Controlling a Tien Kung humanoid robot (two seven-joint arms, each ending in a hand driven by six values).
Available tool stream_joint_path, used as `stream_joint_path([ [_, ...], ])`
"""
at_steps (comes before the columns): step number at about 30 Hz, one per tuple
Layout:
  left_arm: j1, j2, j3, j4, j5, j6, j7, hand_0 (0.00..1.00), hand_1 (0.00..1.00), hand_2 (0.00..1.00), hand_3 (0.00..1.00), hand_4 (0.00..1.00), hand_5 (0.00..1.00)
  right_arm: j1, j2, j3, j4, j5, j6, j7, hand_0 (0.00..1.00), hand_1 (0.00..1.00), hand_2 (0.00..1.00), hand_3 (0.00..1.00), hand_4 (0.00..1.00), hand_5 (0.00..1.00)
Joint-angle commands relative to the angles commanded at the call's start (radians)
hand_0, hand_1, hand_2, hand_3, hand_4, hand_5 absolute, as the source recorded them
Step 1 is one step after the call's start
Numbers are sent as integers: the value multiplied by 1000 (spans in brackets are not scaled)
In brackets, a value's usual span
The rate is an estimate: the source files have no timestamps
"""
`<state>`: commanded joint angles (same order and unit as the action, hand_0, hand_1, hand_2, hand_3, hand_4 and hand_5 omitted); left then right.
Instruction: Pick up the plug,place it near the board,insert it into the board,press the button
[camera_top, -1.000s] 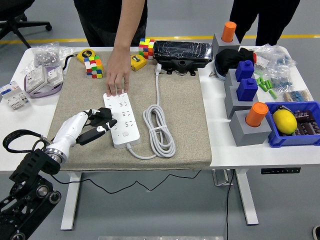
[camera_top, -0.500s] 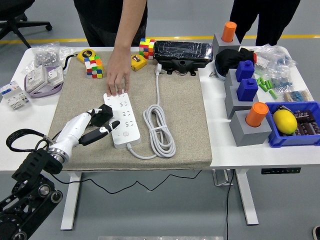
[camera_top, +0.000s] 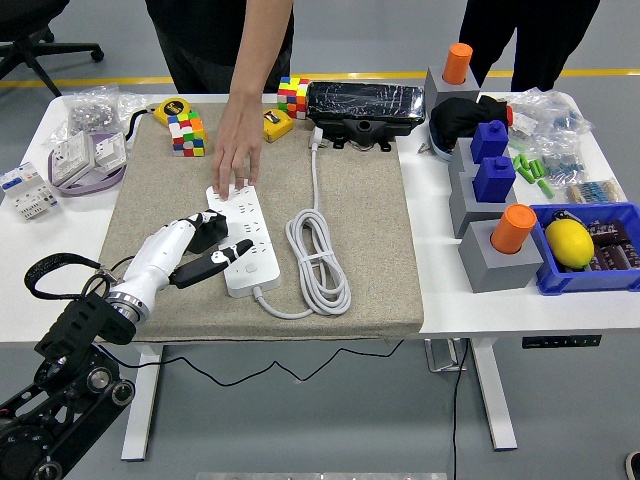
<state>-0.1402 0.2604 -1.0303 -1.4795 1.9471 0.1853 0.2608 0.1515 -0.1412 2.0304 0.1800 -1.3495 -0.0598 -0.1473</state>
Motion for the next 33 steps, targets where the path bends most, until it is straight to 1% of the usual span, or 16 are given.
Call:
stream_joint_path([
  [6,1,0,5,2,2,-3,-1,966,899,877,833,998,998,-2,0,4,0,-1,0,0,826,766,756,796,998,998],
  [10,0,2,10,3,0,-3,-14,966,899,875,831,998,998,-4,-1,5,0,-1,-1,0,825,765,755,796,998,998],
  [15,-18,6,39,9,3,-9,-16,966,899,875,831,998,998,-4,-1,8,0,-2,-1,1,825,765,755,796,998,998],
  [18,-44,9,59,16,3,-11,-18,966,899,875,831,998,998,0,-2,5,0,0,0,3,824,765,755,796,998,998],
  [20,-61,13,63,22,3,-12,-22,966,899,875,831,998,998,1,-2,7,0,-1,0,3,824,765,755,796,998,998],
  [24,-77,17,69,29,6,-15,-25,967,898,872,830,998,998,1,-3,5,0,2,0,2,824,765,754,796,998,998],
  [30,-87,21,65,40,7,-18,-28,968,898,871,830,998,998,0,-2,1,0,5,1,2,825,765,754,795,998,998],
  [33,-84,21,64,38,10,-14,-29,968,898,871,830,998,998,1,-2,0,0,5,1,3,825,765,754,795,998,998],
])
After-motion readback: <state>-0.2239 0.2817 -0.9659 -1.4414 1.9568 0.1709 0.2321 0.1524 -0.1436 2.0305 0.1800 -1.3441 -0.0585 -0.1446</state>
